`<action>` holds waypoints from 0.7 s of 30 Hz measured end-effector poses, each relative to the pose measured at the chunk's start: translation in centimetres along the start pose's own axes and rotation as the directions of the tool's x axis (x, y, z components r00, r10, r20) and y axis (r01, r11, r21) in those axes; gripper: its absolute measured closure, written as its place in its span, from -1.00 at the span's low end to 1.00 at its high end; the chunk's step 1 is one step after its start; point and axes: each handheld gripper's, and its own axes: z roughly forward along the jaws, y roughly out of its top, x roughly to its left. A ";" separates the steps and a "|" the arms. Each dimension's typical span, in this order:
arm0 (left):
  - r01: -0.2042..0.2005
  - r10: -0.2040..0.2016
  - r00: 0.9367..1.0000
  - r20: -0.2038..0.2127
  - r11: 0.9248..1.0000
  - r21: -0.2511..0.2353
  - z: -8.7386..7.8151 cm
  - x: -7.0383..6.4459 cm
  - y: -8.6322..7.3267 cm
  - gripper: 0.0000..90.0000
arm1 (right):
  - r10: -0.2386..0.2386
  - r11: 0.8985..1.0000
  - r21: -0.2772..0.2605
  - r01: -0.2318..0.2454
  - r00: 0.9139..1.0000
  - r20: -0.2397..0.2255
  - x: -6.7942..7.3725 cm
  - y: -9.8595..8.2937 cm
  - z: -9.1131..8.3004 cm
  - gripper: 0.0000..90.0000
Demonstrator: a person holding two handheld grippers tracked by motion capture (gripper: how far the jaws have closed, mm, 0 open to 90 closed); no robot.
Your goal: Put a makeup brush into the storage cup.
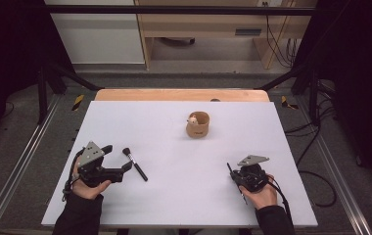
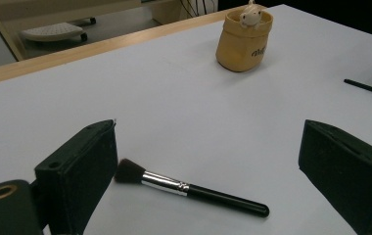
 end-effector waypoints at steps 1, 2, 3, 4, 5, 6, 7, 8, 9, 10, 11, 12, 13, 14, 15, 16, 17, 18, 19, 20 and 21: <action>0.000 0.000 1.000 0.000 1.000 0.000 0.0 0.0 0.0 -0.85 | 0.000 1.000 -0.003 0.000 1.000 0.003 0.0 0.0 0.0 0.75; 0.000 0.000 1.000 0.001 1.000 0.001 0.0 0.0 0.0 -0.85 | 0.009 1.000 -0.001 -0.009 1.000 0.002 0.1 0.0 0.0 0.75; 0.001 -0.001 1.000 0.001 1.000 0.001 0.0 0.0 0.0 -0.85 | 0.007 1.000 -0.003 -0.007 1.000 0.004 0.0 0.0 0.0 0.78; 0.001 -0.001 1.000 0.001 1.000 0.001 0.0 0.0 0.0 -0.85 | 0.009 1.000 -0.003 -0.009 1.000 -0.001 0.0 0.0 0.0 0.81; 0.000 0.000 1.000 0.001 1.000 0.001 0.0 0.0 0.0 -0.85 | 0.011 1.000 -0.003 -0.011 1.000 -0.002 0.0 0.0 0.0 0.83; 0.000 0.000 1.000 0.001 1.000 0.001 0.0 0.0 0.0 -0.85 | 0.009 1.000 -0.003 -0.009 1.000 -0.003 0.0 0.0 0.1 0.83; 0.000 0.000 1.000 0.002 1.000 0.001 0.0 0.0 0.0 -0.85 | 0.008 1.000 -0.003 -0.008 1.000 -0.003 0.0 0.1 0.0 0.84; 0.000 0.000 1.000 0.003 1.000 0.001 0.0 0.0 0.0 -0.85 | 0.008 1.000 -0.003 -0.008 1.000 -0.005 0.0 0.1 0.0 0.84; 0.000 0.000 1.000 0.003 1.000 0.002 0.0 0.0 0.0 -0.85 | 0.005 1.000 -0.003 -0.005 1.000 -0.007 0.0 0.1 0.0 0.85; 0.000 0.000 1.000 0.003 1.000 0.002 0.0 0.0 0.0 -0.85 | 0.000 1.000 -0.006 0.000 1.000 -0.004 -0.1 0.1 0.1 0.86; 0.000 0.000 1.000 0.004 1.000 0.001 0.0 0.0 0.0 -0.85 | -0.001 1.000 -0.012 0.001 1.000 -0.011 -0.1 0.1 0.1 0.88; 0.000 0.000 1.000 0.004 1.000 0.001 0.0 0.0 0.0 -0.85 | -0.019 1.000 -0.015 0.019 1.000 -0.024 -0.2 0.1 0.1 0.88; 0.001 -0.001 1.000 0.004 1.000 0.001 0.0 -0.1 0.0 -0.85 | -0.011 1.000 -0.012 0.011 1.000 -0.027 -0.1 0.1 0.1 0.88; 0.001 -0.001 1.000 0.005 1.000 0.001 0.0 -0.1 0.0 -0.85 | -0.026 1.000 -0.011 0.026 0.999 -0.029 -0.1 0.1 0.1 0.88; 0.000 0.000 1.000 0.005 1.000 0.000 0.0 -0.1 0.0 -0.85 | -0.028 1.000 -0.010 0.027 0.999 -0.035 -0.1 0.1 0.1 0.89; 0.000 0.000 1.000 0.006 1.000 0.000 0.0 -0.1 0.0 -0.85 | -0.026 1.000 -0.009 0.026 0.999 -0.038 -0.1 0.1 0.1 0.89; 0.000 0.000 1.000 0.006 1.000 0.000 0.0 -0.1 0.0 -0.85 | -0.026 1.000 -0.009 0.025 0.999 -0.039 -0.1 0.1 0.1 0.88; -0.002 0.002 1.000 0.006 1.000 0.000 0.0 -0.1 0.0 -0.85 | -0.025 1.000 -0.011 0.024 0.999 -0.039 -0.1 0.1 0.1 0.88; -0.002 0.002 1.000 0.007 1.000 0.000 0.0 -0.1 0.0 -0.85 | -0.017 1.000 -0.010 0.016 0.999 -0.040 -0.1 0.1 0.1 0.87; -0.002 0.002 1.000 0.005 1.000 0.000 0.0 -0.1 0.0 -0.85 | -0.017 1.000 -0.008 0.016 0.999 -0.035 -0.1 0.1 0.1 0.85; -0.002 0.002 1.000 0.007 1.000 0.000 0.0 -0.1 0.0 -0.85 | -0.022 1.000 -0.007 0.021 0.999 -0.036 0.0 0.1 0.1 0.80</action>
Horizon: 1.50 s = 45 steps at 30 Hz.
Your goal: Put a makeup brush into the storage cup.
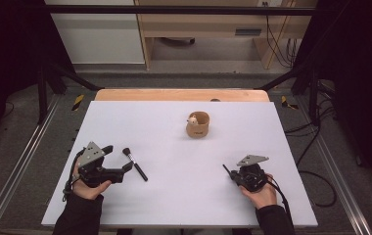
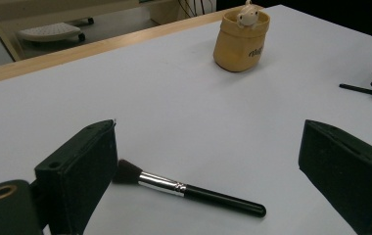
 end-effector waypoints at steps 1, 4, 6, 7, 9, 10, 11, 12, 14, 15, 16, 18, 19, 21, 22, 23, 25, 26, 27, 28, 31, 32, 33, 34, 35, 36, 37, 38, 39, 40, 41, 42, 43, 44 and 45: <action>0.000 0.000 1.000 0.001 1.000 0.000 0.0 0.0 0.0 -0.85 | -0.004 1.000 -0.002 0.004 1.000 0.004 0.0 0.0 0.0 0.76; 0.001 -0.001 1.000 0.002 1.000 0.000 0.0 0.0 0.0 -0.85 | 0.009 1.000 -0.012 -0.009 1.000 0.003 0.0 0.2 -0.3 0.63; 0.000 0.000 1.000 0.003 1.000 0.003 0.1 0.0 0.0 -0.85 | 0.004 1.000 -0.013 -0.004 1.000 0.008 0.0 0.5 -0.8 0.53; 0.001 -0.001 1.000 0.006 1.000 0.005 0.2 -0.1 0.0 -0.85 | -0.002 1.000 -0.014 0.002 1.000 0.015 0.1 0.7 -1.1 0.46; -0.002 0.002 1.000 0.007 1.000 0.009 0.3 -0.1 0.0 -0.85 | 0.004 1.000 -0.009 -0.004 1.000 0.011 0.2 1.0 -1.6 0.40; -0.004 0.004 1.000 0.007 1.000 0.011 0.3 -0.2 -0.1 -0.85 | 0.007 1.000 -0.006 -0.007 1.000 0.009 0.3 1.2 -1.9 0.38; -0.005 0.005 1.000 0.008 1.000 0.011 0.3 -0.2 -0.1 -0.85 | 0.003 1.000 0.000 -0.003 1.000 0.008 0.3 1.4 -2.0 0.35; -0.005 0.005 1.000 0.010 1.000 0.011 0.3 -0.3 0.0 -0.85 | 0.012 1.000 0.011 -0.012 1.000 0.003 0.3 1.6 -2.2 0.34; -0.006 0.006 1.000 0.013 1.000 0.010 0.3 -0.3 0.0 -0.85 | 0.010 0.999 0.046 -0.010 1.000 0.007 0.4 1.8 -2.4 0.32; -0.007 0.007 1.000 0.013 1.000 0.009 0.3 -0.3 0.0 -0.85 | 0.011 0.998 0.064 -0.012 1.000 0.011 0.4 2.0 -2.4 0.32; -0.007 0.007 1.000 0.013 1.000 0.008 0.3 -0.3 0.0 -0.85 | 0.003 0.997 0.080 -0.004 1.000 0.010 0.3 2.1 -2.5 0.32; -0.006 0.006 1.000 0.014 1.000 0.008 0.3 -0.3 0.0 -0.85 | 0.004 0.993 0.119 -0.006 1.000 0.016 0.4 2.3 -2.5 0.32; -0.006 0.006 1.000 0.014 1.000 0.007 0.2 -0.3 0.0 -0.85 | 0.022 0.989 0.143 -0.024 1.000 0.014 0.5 2.4 -2.6 0.32; -0.006 0.006 1.000 0.015 1.000 0.006 0.2 -0.3 0.0 -0.85 | 0.018 0.987 0.160 -0.020 1.000 0.018 0.4 2.6 -2.6 0.33; -0.006 0.006 1.000 0.015 1.000 0.005 0.2 -0.3 0.0 -0.85 | 0.015 0.986 0.167 -0.017 1.000 0.017 0.4 2.7 -2.6 0.34; -0.005 0.005 1.000 0.016 1.000 0.005 0.2 -0.3 0.0 -0.85 | 0.013 0.984 0.177 -0.015 1.000 0.015 0.3 2.8 -2.5 0.35; -0.006 0.006 1.000 0.015 1.000 0.006 0.2 -0.3 0.0 -0.85 | 0.012 0.980 0.199 -0.016 1.000 0.021 0.3 2.9 -2.3 0.37; -0.006 0.006 1.000 0.015 1.000 0.007 0.2 -0.3 0.0 -0.85 | 0.002 0.978 0.207 -0.006 1.000 0.019 0.3 2.9 -2.2 0.37; -0.006 0.006 1.000 0.015 1.000 0.006 0.2 -0.3 0.0 -0.85 | -0.003 0.976 0.219 -0.001 1.000 0.018 0.3 2.9 -2.0 0.38; -0.006 0.006 1.000 0.014 1.000 0.007 0.2 -0.3 0.0 -0.85 | -0.004 0.973 0.229 0.001 1.000 0.013 0.3 2.9 -1.9 0.40; -0.007 0.007 1.000 0.014 1.000 0.009 0.2 -0.3 0.0 -0.85 | -0.012 0.965 0.261 0.008 1.000 0.012 0.4 2.9 -1.5 0.46; -0.008 0.008 1.000 0.014 1.000 0.009 0.2 -0.3 0.0 -0.85 | -0.011 0.962 0.274 0.008 1.000 0.011 0.4 2.8 -1.3 0.49; -0.008 0.008 1.000 0.014 1.000 0.009 0.2 -0.3 0.0 -0.85 | -0.018 0.960 0.280 0.015 1.000 0.010 0.4 2.8 -1.2 0.51; -0.008 0.008 1.000 0.014 1.000 0.009 0.2 -0.3 0.0 -0.85 | -0.018 0.958 0.286 0.015 1.000 0.005 0.4 2.8 -1.2 0.54; -0.008 0.008 1.000 0.014 1.000 0.009 0.2 -0.3 0.0 -0.85 | -0.024 0.956 0.292 0.023 1.000 0.002 0.4 2.8 -1.1 0.57; -0.008 0.008 1.000 0.014 1.000 0.009 0.2 -0.3 0.0 -0.85 | -0.024 0.955 0.295 0.023 1.000 0.001 0.4 2.7 -1.1 0.59; -0.008 0.007 1.000 0.014 1.000 0.010 0.2 -0.3 0.0 -0.85 | -0.017 0.953 0.304 0.016 1.000 0.000 0.4 2.7 -1.0 0.62; -0.008 0.007 1.000 0.014 1.000 0.010 0.2 -0.3 0.0 -0.85 | -0.018 0.950 0.313 0.017 1.000 -0.002 0.5 2.7 -0.9 0.64; -0.008 0.008 1.000 0.013 1.000 0.011 0.2 -0.3 0.0 -0.85 | -0.019 0.948 0.319 0.020 1.000 -0.006 0.5 2.7 -0.9 0.67; -0.009 0.008 1.000 0.013 1.000 0.011 0.2 -0.3 0.0 -0.85 | -0.019 0.946 0.323 0.020 1.000 -0.006 0.5 2.7 -0.8 0.70; -0.009 0.009 1.000 0.014 1.000 0.010 0.2 -0.3 0.0 -0.85 | -0.021 0.944 0.328 0.021 1.000 -0.005 0.5 2.7 -0.8 0.73; -0.009 0.009 1.000 0.014 1.000 0.010 0.2 -0.3 0.0 -0.85 | -0.019 0.942 0.335 0.020 1.000 -0.006 0.5 2.7 -0.7 0.77; -0.010 0.010 1.000 0.014 1.000 0.011 0.2 -0.3 0.0 -0.85 | -0.022 0.940 0.340 0.024 1.000 -0.010 0.6 2.7 -0.7 0.79; -0.010 0.010 1.000 0.014 1.000 0.012 0.3 -0.3 0.0 -0.85 | -0.021 0.939 0.343 0.023 1.000 -0.011 0.6 2.7 -0.6 0.80; -0.010 0.010 1.000 0.014 1.000 0.012 0.3 -0.3 0.0 -0.85 | -0.021 0.939 0.344 0.024 1.000 -0.015 0.6 2.7 -0.7 0.84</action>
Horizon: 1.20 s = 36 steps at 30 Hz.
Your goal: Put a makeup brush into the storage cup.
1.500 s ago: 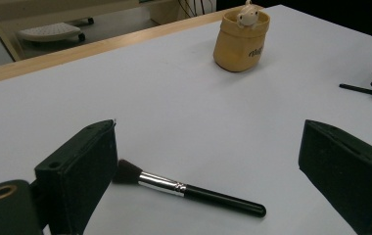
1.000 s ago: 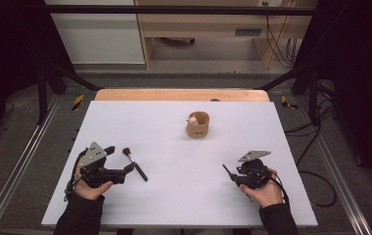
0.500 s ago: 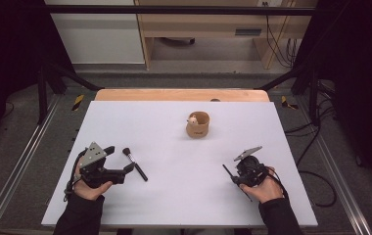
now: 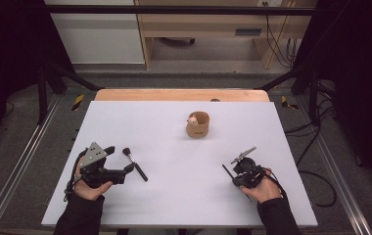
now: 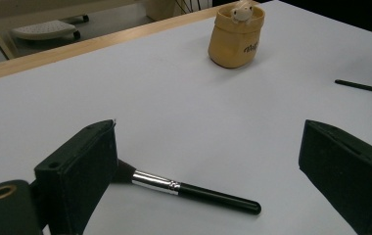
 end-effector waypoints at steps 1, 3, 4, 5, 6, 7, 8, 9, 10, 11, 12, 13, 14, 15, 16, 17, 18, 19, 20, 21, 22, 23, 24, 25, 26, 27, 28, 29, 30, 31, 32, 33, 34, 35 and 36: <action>-0.001 0.001 1.000 0.000 1.000 0.000 0.0 0.0 0.0 -0.85 | -0.001 1.000 0.001 0.001 1.000 -0.001 0.0 0.0 0.0 0.84; -0.001 0.001 1.000 0.000 1.000 0.000 0.0 0.0 0.0 -0.85 | 0.004 1.000 0.003 -0.004 1.000 0.000 0.0 0.0 0.0 0.85; -0.001 0.001 1.000 0.000 1.000 0.000 0.0 0.0 0.0 -0.85 | -0.004 1.000 0.000 0.004 1.000 0.001 0.0 0.0 0.1 0.86; -0.001 0.001 1.000 0.000 1.000 0.001 0.0 0.0 0.0 -0.85 | 0.009 1.000 0.004 -0.009 1.000 0.000 0.0 0.0 0.0 0.86; 0.000 0.000 1.000 0.001 1.000 0.001 0.0 -0.1 0.0 -0.85 | 0.009 1.000 0.005 -0.009 1.000 0.002 0.1 0.0 0.1 0.86; -0.002 0.002 1.000 0.001 1.000 0.002 0.0 0.0 0.0 -0.85 | 0.012 1.000 0.006 -0.012 1.000 0.004 0.1 0.1 0.1 0.87; -0.003 0.003 1.000 0.001 1.000 0.003 0.0 -0.1 0.0 -0.85 | 0.015 1.000 0.006 -0.015 1.000 0.005 0.1 0.1 0.1 0.87; -0.004 0.004 1.000 0.001 1.000 0.003 0.1 -0.1 0.0 -0.85 | 0.014 1.000 0.006 -0.014 1.000 0.006 0.1 0.1 0.1 0.88; -0.006 0.006 1.000 0.001 1.000 0.005 0.1 -0.1 0.0 -0.85 | 0.012 1.000 0.006 -0.012 1.000 0.008 0.1 0.0 0.1 0.90; -0.003 0.003 1.000 0.003 1.000 0.006 0.1 -0.2 0.0 -0.85 | 0.008 1.000 0.005 -0.008 1.000 0.008 0.1 0.0 0.1 0.90; -0.003 0.003 1.000 0.003 1.000 0.006 0.1 -0.2 0.0 -0.85 | 0.007 1.000 0.005 -0.007 1.000 0.011 0.2 0.0 0.1 0.90; -0.004 0.004 1.000 0.005 1.000 0.007 0.1 -0.2 0.0 -0.85 | 0.006 1.000 0.005 -0.006 1.000 0.010 0.2 0.0 0.0 0.90; -0.006 0.006 1.000 0.004 1.000 0.008 0.1 -0.2 0.0 -0.85 | 0.001 1.000 0.003 -0.001 1.000 0.010 0.1 0.0 0.0 0.90; -0.010 0.010 1.000 0.004 1.000 0.009 0.2 -0.2 0.0 -0.85 | 0.011 1.000 0.003 -0.011 1.000 0.011 0.2 0.0 0.0 0.90; -0.010 0.009 1.000 0.004 1.000 0.009 0.2 -0.2 0.0 -0.85 | 0.012 1.000 0.003 -0.012 1.000 0.008 0.2 0.0 0.0 0.90; -0.009 0.009 1.000 0.005 1.000 0.010 0.2 -0.2 0.0 -0.85 | 0.010 1.000 0.001 -0.010 1.000 0.003 0.1 0.0 0.0 0.90; -0.008 0.008 1.000 0.005 1.000 0.010 0.2 -0.2 0.0 -0.85 | -0.001 1.000 -0.007 0.001 1.000 -0.001 0.0 0.0 -0.1 0.90; -0.010 0.010 1.000 0.004 1.000 0.009 0.2 -0.3 0.0 -0.85 | 0.006 1.000 -0.012 -0.006 1.000 -0.008 0.0 0.1 -0.2 0.90; -0.010 0.010 1.000 0.004 1.000 0.010 0.2 -0.3 0.0 -0.85 | 0.007 1.000 -0.020 -0.008 1.000 -0.007 0.0 0.1 -0.4 0.90; -0.011 0.011 1.000 0.006 1.000 0.010 0.2 -0.3 0.0 -0.85 | 0.009 0.999 -0.030 -0.010 1.000 -0.011 0.0 0.1 -0.5 0.90; -0.011 0.011 1.000 0.007 1.000 0.010 0.2 -0.3 0.0 -0.85 | 0.006 0.999 -0.040 -0.007 1.000 -0.014 0.0 0.2 -0.8 0.90; -0.011 0.011 1.000 0.009 1.000 0.009 0.2 -0.4 0.1 -0.85 | 0.005 0.999 -0.049 -0.006 1.000 -0.018 0.0 0.3 -1.0 0.90; -0.011 0.011 1.000 0.011 1.000 0.009 0.3 -0.4 0.1 -0.85 | 0.001 0.998 -0.061 -0.002 1.000 -0.020 0.0 0.4 -1.4 0.90; -0.011 0.010 1.000 0.013 1.000 0.011 0.3 -0.5 0.1 -0.85 | 0.000 0.997 -0.073 -0.001 1.000 -0.024 0.0 0.5 -1.6 0.90; -0.013 0.013 1.000 0.014 1.000 0.011 0.3 -0.6 0.1 -0.85 | 0.000 0.996 -0.086 -0.002 0.999 -0.032 0.0 0.6 -1.9 0.90; -0.015 0.015 1.000 0.014 1.000 0.010 0.3 -0.7 0.2 -0.85 | -0.006 0.995 -0.097 0.003 0.999 -0.038 0.0 0.7 -2.2 0.90; -0.017 0.017 1.000 0.017 1.000 0.011 0.4 -0.7 0.2 -0.85 | -0.012 0.994 -0.108 0.007 0.999 -0.045 0.0 0.9 -2.6 0.90; -0.018 0.018 1.000 0.019 1.000 0.012 0.4 -0.8 0.2 -0.85 | -0.016 0.993 -0.117 0.011 0.999 -0.046 0.1 1.0 -2.7 0.90; -0.025 0.024 1.000 0.020 1.000 0.015 0.4 -0.8 0.2 -0.85 | -0.020 0.991 -0.130 0.014 0.999 -0.046 0.1 1.1 -3.0 0.90; -0.025 0.024 0.999 0.022 1.000 0.016 0.5 -0.9 0.2 -0.85 | -0.015 0.990 -0.141 0.008 0.999 -0.050 0.1 1.2 -3.2 0.90; -0.028 0.027 0.999 0.024 0.999 0.017 0.5 -1.0 0.3 -0.85 | -0.012 0.989 -0.150 0.003 0.998 -0.059 0.1 1.4 -3.4 0.90; -0.029 0.029 0.999 0.026 0.999 0.017 0.5 -1.1 0.3 -0.85 | -0.016 0.987 -0.158 0.007 0.998 -0.059 0.1 1.5 -3.6 0.90; -0.032 0.032 0.999 0.028 0.999 0.018 0.5 -1.2 0.3 -0.85 | -0.022 0.986 -0.167 0.011 0.998 -0.063 0.1 1.6 -3.8 0.90; -0.035 0.034 0.999 0.029 0.999 0.018 0.6 -1.3 0.4 -0.85 | -0.024 0.984 -0.177 0.012 0.998 -0.064 0.2 1.7 -3.9 0.90; -0.037 0.037 0.999 0.030 0.999 0.017 0.6 -1.4 0.4 -0.85 | -0.038 0.982 -0.185 0.026 0.997 -0.061 0.2 1.8 -4.0 0.90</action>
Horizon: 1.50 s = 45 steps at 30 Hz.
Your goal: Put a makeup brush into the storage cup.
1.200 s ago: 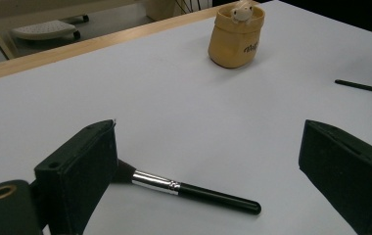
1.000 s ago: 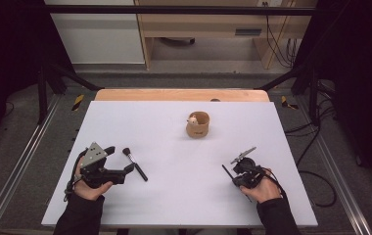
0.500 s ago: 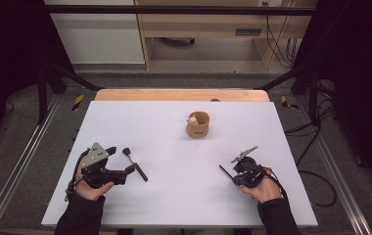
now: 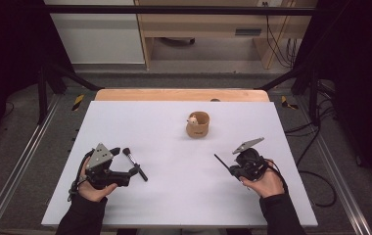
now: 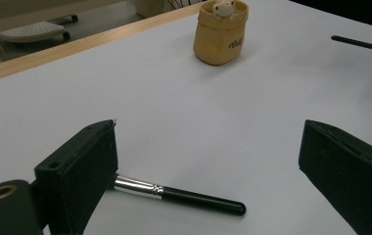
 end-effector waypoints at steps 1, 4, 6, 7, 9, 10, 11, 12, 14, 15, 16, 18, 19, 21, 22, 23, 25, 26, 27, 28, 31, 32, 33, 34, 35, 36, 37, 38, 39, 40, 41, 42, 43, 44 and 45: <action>-0.002 0.002 1.000 0.003 1.000 0.001 0.0 -0.1 0.0 -0.85 | -0.001 1.000 -0.007 0.001 1.000 -0.006 0.1 0.1 -0.1 0.90; -0.017 0.017 1.000 0.008 1.000 0.009 0.3 -0.4 0.2 -0.85 | -0.001 0.999 -0.033 0.001 1.000 -0.019 0.3 0.5 -0.4 0.90; -0.025 0.025 1.000 0.010 1.000 0.012 0.4 -0.6 0.3 -0.85 | -0.037 0.998 -0.050 0.035 0.999 -0.027 0.2 0.7 -0.5 0.90; -0.029 0.029 0.999 0.014 0.999 0.014 0.5 -0.7 0.4 -0.85 | -0.022 0.998 -0.051 0.020 0.999 -0.035 0.4 0.9 -0.5 0.90; -0.039 0.039 0.999 0.021 0.999 0.015 0.7 -1.0 0.6 -0.85 | -0.032 0.998 -0.061 0.030 0.999 -0.044 0.4 1.1 -0.6 0.90; -0.047 0.046 0.999 0.022 0.999 0.019 0.8 -1.1 0.7 -0.85 | -0.041 0.997 -0.063 0.038 0.998 -0.051 0.4 1.2 -0.7 0.90; -0.051 0.050 0.998 0.026 0.999 0.019 0.9 -1.2 0.8 -0.85 | -0.062 0.996 -0.072 0.058 0.997 -0.054 0.3 1.3 -0.7 0.90; -0.061 0.060 0.998 0.027 0.998 0.023 1.0 -1.4 0.9 -0.85 | -0.049 0.997 -0.070 0.045 0.997 -0.059 0.5 1.4 -0.7 0.90; -0.072 0.071 0.997 0.029 0.997 0.026 1.1 -1.6 1.1 -0.85 | -0.069 0.995 -0.078 0.063 0.995 -0.070 0.4 1.7 -0.7 0.90; -0.077 0.077 0.997 0.031 0.997 0.025 1.2 -1.7 1.3 -0.85 | -0.062 0.996 -0.071 0.057 0.995 -0.073 0.5 1.8 -0.7 0.90; -0.081 0.080 0.996 0.035 0.996 0.024 1.3 -1.8 1.4 -0.85 | -0.079 0.995 -0.075 0.073 0.994 -0.073 0.5 1.9 -0.6 0.90; -0.093 0.092 0.995 0.039 0.995 0.026 1.5 -2.1 1.6 -0.85 | -0.091 0.993 -0.076 0.085 0.993 -0.082 0.6 2.0 -0.5 0.90; -0.099 0.098 0.994 0.043 0.995 0.029 1.6 -2.2 1.7 -0.85 | -0.094 0.993 -0.076 0.088 0.992 -0.084 0.7 2.1 -0.5 0.90; -0.111 0.109 0.993 0.049 0.993 0.033 1.9 -2.5 1.9 -0.85 | -0.093 0.993 -0.076 0.086 0.991 -0.093 0.8 2.3 -0.5 0.90; -0.116 0.114 0.992 0.052 0.993 0.036 2.1 -2.6 2.0 -0.85 | -0.106 0.992 -0.081 0.098 0.990 -0.094 0.8 2.4 -0.4 0.90; -0.123 0.120 0.991 0.055 0.992 0.040 2.3 -2.7 2.1 -0.85 | -0.103 0.992 -0.079 0.095 0.990 -0.099 0.9 2.5 -0.4 0.90; -0.132 0.129 0.990 0.058 0.990 0.046 2.8 -3.1 2.2 -0.85 | -0.110 0.992 -0.079 0.102 0.988 -0.106 1.0 2.7 -0.4 0.90; -0.138 0.135 0.989 0.064 0.989 0.050 3.0 -3.2 2.3 -0.85 | -0.112 0.992 -0.076 0.104 0.987 -0.111 1.1 2.8 -0.5 0.90; -0.145 0.141 0.988 0.068 0.988 0.052 3.2 -3.5 2.5 -0.85 | -0.117 0.991 -0.075 0.109 0.987 -0.112 1.1 2.9 -0.5 0.90; -0.154 0.150 0.986 0.073 0.987 0.055 3.4 -3.7 2.6 -0.85 | -0.120 0.991 -0.075 0.112 0.986 -0.116 1.2 2.9 -0.6 0.90; -0.183 0.177 0.980 0.088 0.981 0.068 4.2 -4.5 3.0 -0.85 | -0.138 0.989 -0.073 0.129 0.983 -0.120 1.3 3.1 -0.8 0.90; -0.192 0.186 0.978 0.090 0.979 0.073 4.4 -4.7 3.1 -0.85 | -0.141 0.988 -0.075 0.132 0.982 -0.126 1.4 3.2 -0.9 0.90; -0.201 0.193 0.977 0.094 0.977 0.076 4.6 -4.9 3.2 -0.85 | -0.143 0.988 -0.076 0.134 0.981 -0.129 1.4 3.2 -1.0 0.90; -0.212 0.204 0.974 0.099 0.974 0.079 4.9 -5.2 3.3 -0.85 | -0.144 0.988 -0.076 0.134 0.981 -0.131 1.5 3.3 -1.0 0.90; -0.218 0.210 0.972 0.102 0.972 0.082 5.0 -5.4 3.4 -0.85 | -0.148 0.987 -0.076 0.138 0.980 -0.135 1.5 3.3 -1.1 0.90; -0.228 0.219 0.970 0.107 0.970 0.085 5.2 -5.6 3.5 -0.85 | -0.153 0.987 -0.077 0.143 0.979 -0.137 1.5 3.4 -1.1 0.90; -0.236 0.226 0.968 0.111 0.968 0.088 5.3 -5.8 3.6 -0.85 | -0.157 0.986 -0.078 0.147 0.978 -0.141 1.5 3.4 -1.1 0.90; -0.245 0.234 0.965 0.116 0.965 0.092 5.5 -6.0 3.7 -0.85 | -0.163 0.985 -0.078 0.153 0.976 -0.146 1.6 3.4 -1.1 0.90; -0.253 0.241 0.963 0.122 0.963 0.096 5.8 -6.3 3.8 -0.85 | -0.167 0.985 -0.078 0.157 0.975 -0.147 1.6 3.5 -1.1 0.90; -0.265 0.252 0.960 0.126 0.959 0.104 5.9 -6.4 3.8 -0.85 | -0.169 0.984 -0.077 0.158 0.974 -0.153 1.7 3.5 -1.1 0.90; -0.284 0.269 0.954 0.130 0.952 0.116 6.1 -6.5 3.9 -0.85 | -0.172 0.984 -0.076 0.162 0.973 -0.156 1.8 3.5 -1.1 0.90; -0.282 0.267 0.955 0.130 0.953 0.115 6.2 -6.7 3.9 -0.85 | -0.177 0.983 -0.076 0.166 0.971 -0.162 1.8 3.5 -1.1 0.90; -0.289 0.273 0.953 0.134 0.950 0.117 6.4 -6.9 4.0 -0.85 | -0.172 0.984 -0.077 0.161 0.971 -0.165 1.9 3.6 -1.1 0.90; -0.309 0.291 0.947 0.138 0.942 0.131 6.4 -6.9 4.1 -0.85 | -0.182 0.982 -0.073 0.172 0.969 -0.166 1.9 3.6 -1.1 0.90; -0.311 0.294 0.946 0.139 0.942 0.127 6.5 -7.0 4.1 -0.85 | -0.182 0.982 -0.074 0.172 0.969 -0.169 1.9 3.6 -1.0 0.90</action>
